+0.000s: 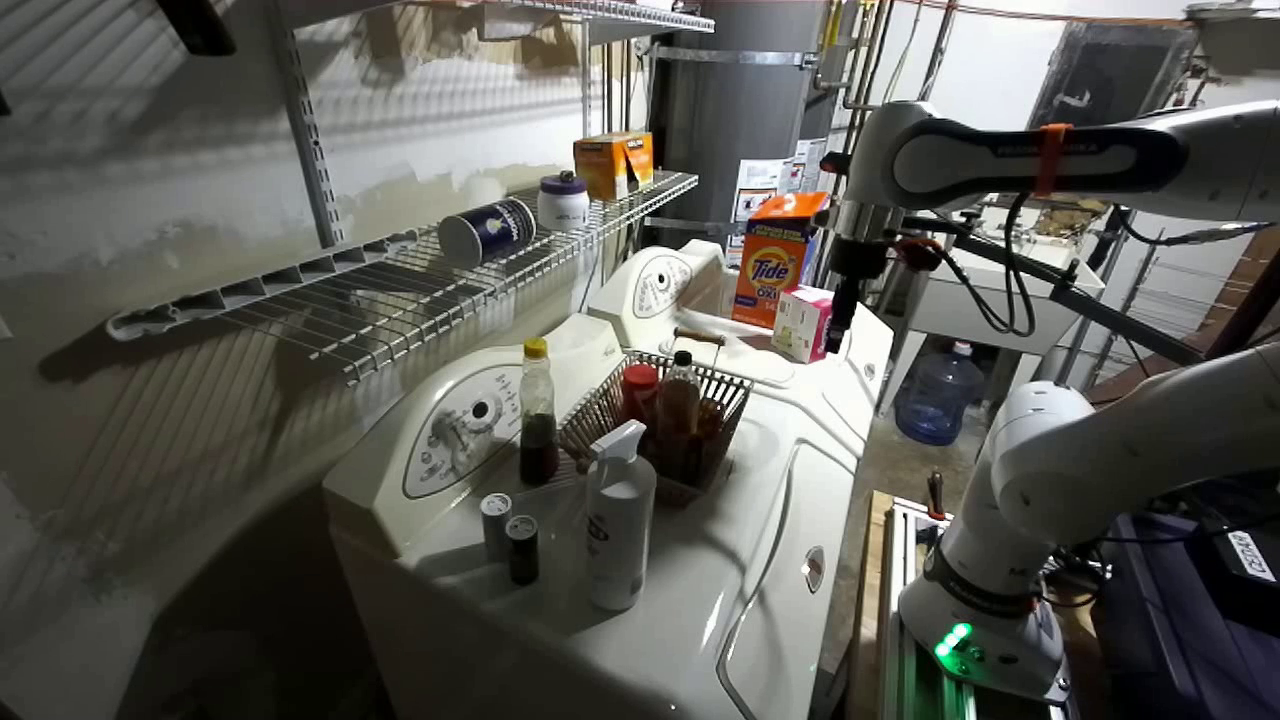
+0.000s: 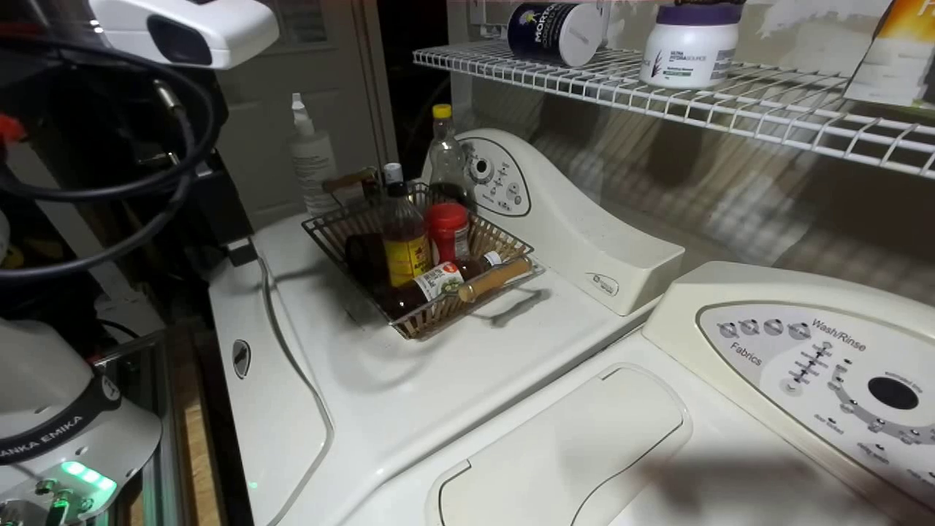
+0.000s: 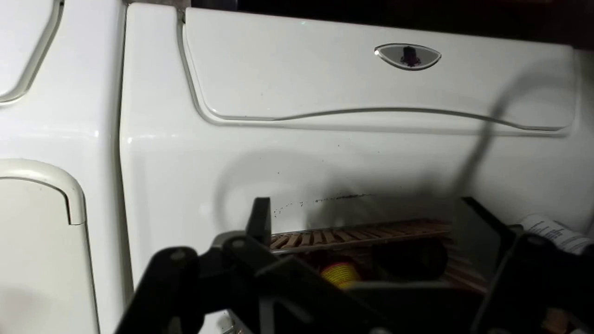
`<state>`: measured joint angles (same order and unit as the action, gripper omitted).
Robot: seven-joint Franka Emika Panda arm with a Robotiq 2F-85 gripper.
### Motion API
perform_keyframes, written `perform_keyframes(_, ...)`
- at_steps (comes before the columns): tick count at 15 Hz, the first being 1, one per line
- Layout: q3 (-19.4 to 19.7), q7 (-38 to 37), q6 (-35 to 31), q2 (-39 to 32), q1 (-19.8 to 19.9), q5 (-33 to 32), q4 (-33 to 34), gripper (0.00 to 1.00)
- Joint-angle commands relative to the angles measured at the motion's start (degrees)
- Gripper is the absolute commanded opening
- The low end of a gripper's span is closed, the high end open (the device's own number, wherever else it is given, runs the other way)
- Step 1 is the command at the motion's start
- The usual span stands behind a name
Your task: Place the salt cellar vertically upright
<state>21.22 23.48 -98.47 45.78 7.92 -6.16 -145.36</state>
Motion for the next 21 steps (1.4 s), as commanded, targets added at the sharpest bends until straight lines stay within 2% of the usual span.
perform_keyframes(1,-3.43,4.77,1.24,7.78,-0.78,-2.14,-4.58,1.00)
perform_keyframes(3,-6.39,6.49,5.10,14.38,-1.65,-2.44,-8.39,1.00)
perform_keyframes(4,-9.04,8.39,6.89,16.65,-0.76,-1.42,-9.84,1.00)
perform_keyframes(7,-14.65,11.78,12.37,25.36,-2.68,0.05,-14.24,1.00)
perform_keyframes(8,-10.09,7.52,10.57,17.44,-4.65,-2.02,-9.63,1.00)
perform_keyframes(10,-10.60,6.44,11.07,20.29,-5.75,-2.33,-10.81,1.00)
perform_keyframes(13,-8.90,6.63,10.86,19.44,-6.25,-2.47,-10.70,1.00)
perform_keyframes(21,-8.88,6.64,10.85,18.83,-6.24,-2.45,-10.41,1.00)
